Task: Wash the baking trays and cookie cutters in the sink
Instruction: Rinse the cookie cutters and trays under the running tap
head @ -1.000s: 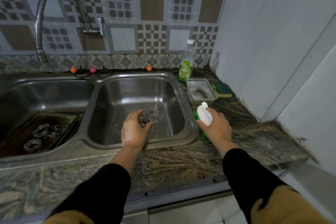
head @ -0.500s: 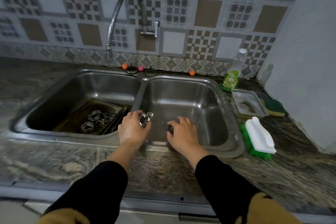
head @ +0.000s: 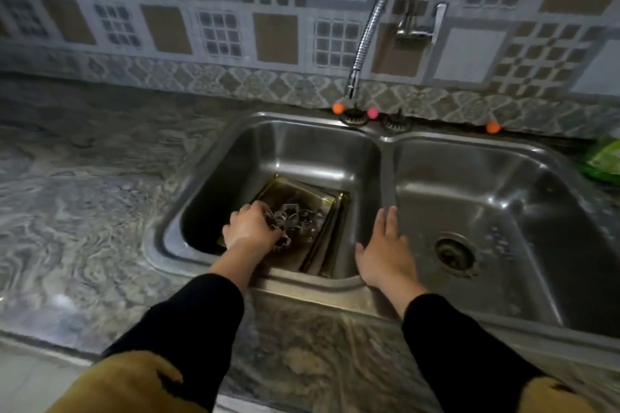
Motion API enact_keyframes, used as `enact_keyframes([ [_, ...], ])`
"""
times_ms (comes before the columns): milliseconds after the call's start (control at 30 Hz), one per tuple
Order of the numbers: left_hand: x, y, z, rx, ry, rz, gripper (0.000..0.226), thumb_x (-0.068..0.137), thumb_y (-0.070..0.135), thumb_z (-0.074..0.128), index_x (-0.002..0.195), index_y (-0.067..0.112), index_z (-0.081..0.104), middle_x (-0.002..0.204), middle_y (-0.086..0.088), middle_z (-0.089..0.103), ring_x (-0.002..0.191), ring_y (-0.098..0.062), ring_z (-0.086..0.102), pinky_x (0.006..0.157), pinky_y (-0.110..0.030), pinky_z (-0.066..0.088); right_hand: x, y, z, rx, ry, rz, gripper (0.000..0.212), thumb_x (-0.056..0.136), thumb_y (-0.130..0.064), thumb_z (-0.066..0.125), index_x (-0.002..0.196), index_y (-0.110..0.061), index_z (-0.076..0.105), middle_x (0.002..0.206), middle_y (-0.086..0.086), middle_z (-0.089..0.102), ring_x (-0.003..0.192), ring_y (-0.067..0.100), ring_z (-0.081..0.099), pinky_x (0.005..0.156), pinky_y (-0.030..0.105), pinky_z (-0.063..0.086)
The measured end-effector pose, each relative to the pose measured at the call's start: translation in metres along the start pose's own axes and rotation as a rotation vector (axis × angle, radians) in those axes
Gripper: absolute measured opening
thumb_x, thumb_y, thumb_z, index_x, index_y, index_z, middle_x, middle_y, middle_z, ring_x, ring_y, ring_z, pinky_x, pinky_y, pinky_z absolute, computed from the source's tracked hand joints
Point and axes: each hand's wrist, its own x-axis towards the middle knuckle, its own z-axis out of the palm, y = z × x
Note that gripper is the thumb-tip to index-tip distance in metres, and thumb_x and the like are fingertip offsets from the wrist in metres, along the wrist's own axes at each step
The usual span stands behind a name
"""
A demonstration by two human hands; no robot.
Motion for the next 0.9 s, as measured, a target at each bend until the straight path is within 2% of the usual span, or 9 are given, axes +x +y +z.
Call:
enact_keyframes([
  [167,0.052,-0.009,0.008,0.036,-0.107,-0.007,0.058,0.082,0.033,0.072,0.133,0.026,0.047,0.133,-0.003,0.050,0.125,-0.025,0.044,0.103,-0.046,0.039,-0.001,-0.003,-0.001,-0.058,0.002,0.028,0.081,0.097,-0.043,0.043,0.152,-0.021,-0.013,0.156,-0.007,-0.028,0.145,0.037,0.012,0.111,0.043,0.031],
  [333,0.073,-0.014,0.019,-0.031,-0.188,-0.008,0.058,0.081,0.037,0.072,0.132,0.026,0.047,0.128,-0.001,0.053,0.121,-0.024,0.048,0.102,-0.046,0.039,-0.001,-0.004,-0.001,-0.109,0.000,0.028,0.084,0.095,-0.047,0.044,0.151,-0.022,-0.014,0.156,-0.005,-0.027,0.144,0.035,0.014,0.112,0.043,0.031],
  [500,0.085,0.004,-0.003,-0.120,-0.064,0.065,0.039,0.091,0.039,0.059,0.127,0.026,0.052,0.123,-0.002,0.055,0.114,-0.023,0.053,0.099,-0.045,0.043,-0.002,-0.006,-0.003,-0.096,-0.010,0.033,0.086,0.095,-0.046,0.046,0.151,-0.023,-0.014,0.155,-0.006,-0.029,0.145,0.033,0.013,0.112,0.042,0.031],
  [633,0.094,0.049,-0.031,-0.410,-0.029,0.299,0.034,0.099,0.035,0.046,0.130,0.024,0.051,0.127,-0.003,0.058,0.114,-0.018,0.055,0.096,-0.035,0.045,-0.002,-0.004,-0.003,-0.075,-0.018,0.033,0.084,0.094,-0.048,0.046,0.152,-0.023,-0.011,0.156,-0.005,-0.026,0.144,0.031,0.016,0.112,0.043,0.031],
  [700,0.093,0.083,-0.053,-0.520,-0.025,0.422,0.036,0.102,0.032,0.040,0.136,0.023,0.046,0.132,-0.004,0.055,0.116,-0.015,0.051,0.091,-0.026,0.039,-0.002,-0.003,-0.005,-0.096,-0.003,0.032,0.080,0.094,-0.049,0.045,0.153,-0.022,-0.002,0.160,-0.002,-0.012,0.143,0.029,0.021,0.115,0.044,0.024],
  [767,0.087,0.118,-0.077,-0.627,-0.001,0.524,0.039,0.104,0.032,0.033,0.142,0.024,0.040,0.140,-0.003,0.050,0.126,-0.017,0.046,0.093,-0.023,0.033,0.005,-0.002,-0.007,-0.198,0.125,0.004,0.065,0.094,-0.047,0.043,0.150,-0.019,0.025,0.155,0.005,0.025,0.135,0.028,0.035,0.115,0.045,0.020],
  [833,0.079,0.153,-0.099,-0.732,0.005,0.629,0.044,0.105,0.035,0.028,0.149,0.031,0.029,0.149,-0.001,0.042,0.135,-0.019,0.039,0.104,-0.027,0.030,0.022,-0.002,-0.020,-0.247,0.313,-0.031,0.043,0.093,-0.041,0.046,0.129,-0.020,0.056,0.127,0.006,0.059,0.118,0.029,0.055,0.110,0.049,0.031],
  [867,0.076,0.168,-0.106,-0.748,0.011,0.687,0.046,0.105,0.034,0.026,0.151,0.035,0.021,0.151,-0.001,0.039,0.137,-0.020,0.038,0.108,-0.029,0.028,0.035,-0.002,-0.033,-0.219,0.371,-0.049,0.037,0.093,-0.037,0.047,0.122,-0.021,0.061,0.118,0.006,0.064,0.112,0.030,0.059,0.107,0.048,0.035],
  [900,0.073,0.182,-0.112,-0.752,0.017,0.742,0.048,0.105,0.032,0.026,0.151,0.038,0.014,0.151,-0.002,0.039,0.136,-0.021,0.039,0.109,-0.029,0.028,0.053,-0.003,-0.050,-0.157,0.354,-0.050,0.035,0.095,-0.034,0.046,0.124,-0.022,0.060,0.120,0.006,0.063,0.114,0.029,0.058,0.105,0.043,0.037],
])
